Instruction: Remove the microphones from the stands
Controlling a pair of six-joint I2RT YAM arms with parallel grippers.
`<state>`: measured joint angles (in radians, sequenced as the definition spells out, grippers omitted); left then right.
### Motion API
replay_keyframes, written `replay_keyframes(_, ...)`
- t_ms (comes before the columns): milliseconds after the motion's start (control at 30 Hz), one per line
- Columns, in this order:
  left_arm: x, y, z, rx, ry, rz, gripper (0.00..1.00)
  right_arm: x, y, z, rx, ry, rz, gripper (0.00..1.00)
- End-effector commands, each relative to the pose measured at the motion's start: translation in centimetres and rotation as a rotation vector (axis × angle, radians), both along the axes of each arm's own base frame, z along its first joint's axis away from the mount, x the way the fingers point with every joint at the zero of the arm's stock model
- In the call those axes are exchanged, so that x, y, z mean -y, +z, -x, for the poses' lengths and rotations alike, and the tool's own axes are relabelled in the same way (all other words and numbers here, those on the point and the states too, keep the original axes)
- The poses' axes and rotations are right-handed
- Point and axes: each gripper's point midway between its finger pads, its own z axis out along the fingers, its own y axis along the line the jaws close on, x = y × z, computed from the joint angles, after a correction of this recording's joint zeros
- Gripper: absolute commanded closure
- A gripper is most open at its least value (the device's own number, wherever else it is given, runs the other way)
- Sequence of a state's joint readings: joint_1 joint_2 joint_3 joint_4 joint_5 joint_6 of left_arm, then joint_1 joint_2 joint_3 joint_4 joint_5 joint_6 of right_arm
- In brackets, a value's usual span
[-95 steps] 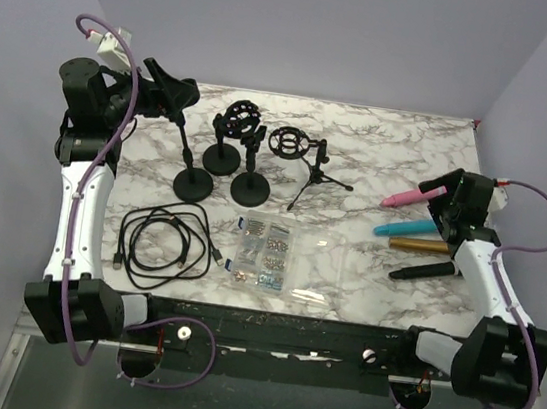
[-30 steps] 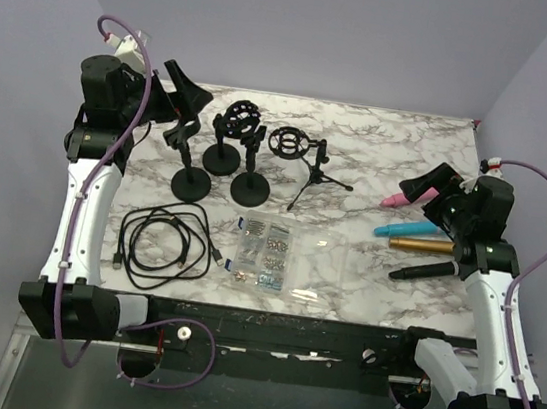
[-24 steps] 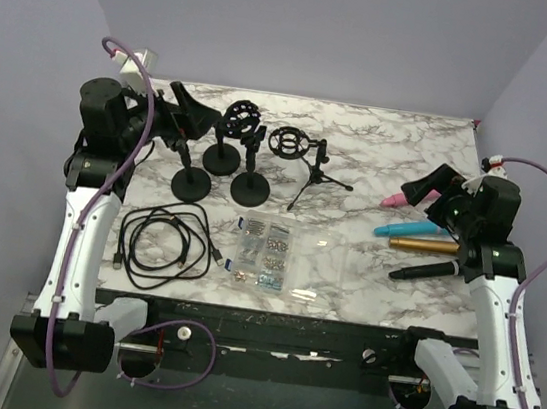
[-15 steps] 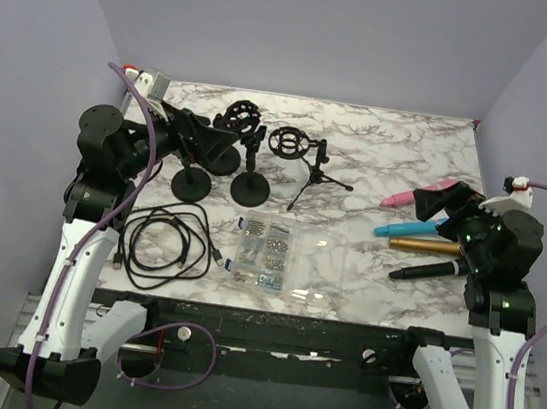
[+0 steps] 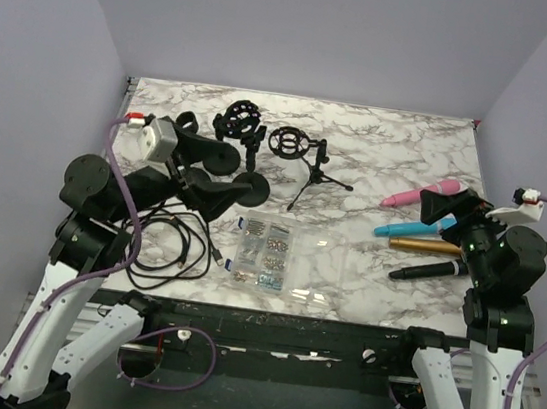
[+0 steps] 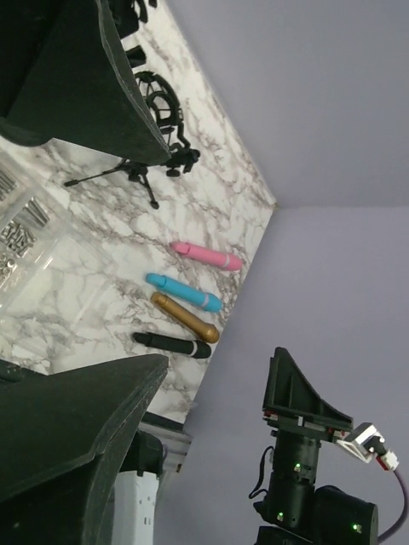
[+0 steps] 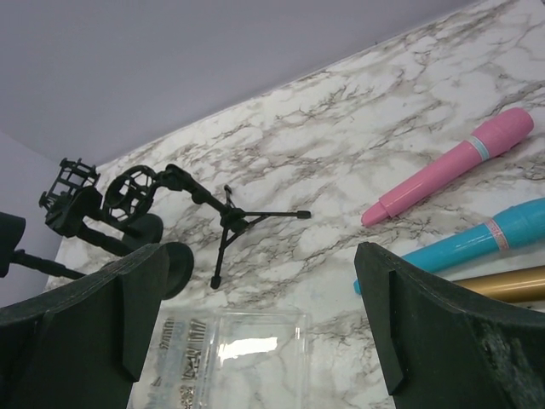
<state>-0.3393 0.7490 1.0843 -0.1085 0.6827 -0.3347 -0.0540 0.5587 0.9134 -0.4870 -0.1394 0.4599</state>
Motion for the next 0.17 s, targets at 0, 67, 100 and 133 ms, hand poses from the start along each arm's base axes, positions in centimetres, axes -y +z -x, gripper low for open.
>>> replay_keyframes(0,-1.3,1.2,0.6,0.178,0.096,0.008,0.02,1.1,-0.4,0.3,0.006,-0.069,-0.008,0.0)
replay_keyframes(67,-2.0,1.1,0.1,0.194,0.156,0.005,0.02,1.6,-1.0,0.3,-0.021,-0.096,0.014,0.0)
replay_keyframes(100,-2.4,1.0,-0.3,0.191,0.19,0.005,0.02,1.7,-1.0,0.3,-0.021,-0.094,0.028,0.0)
replay_keyframes(133,-2.7,1.0,-0.7,0.183,0.217,0.004,0.02,1.6,-1.0,0.4,-0.016,-0.087,0.038,0.0)
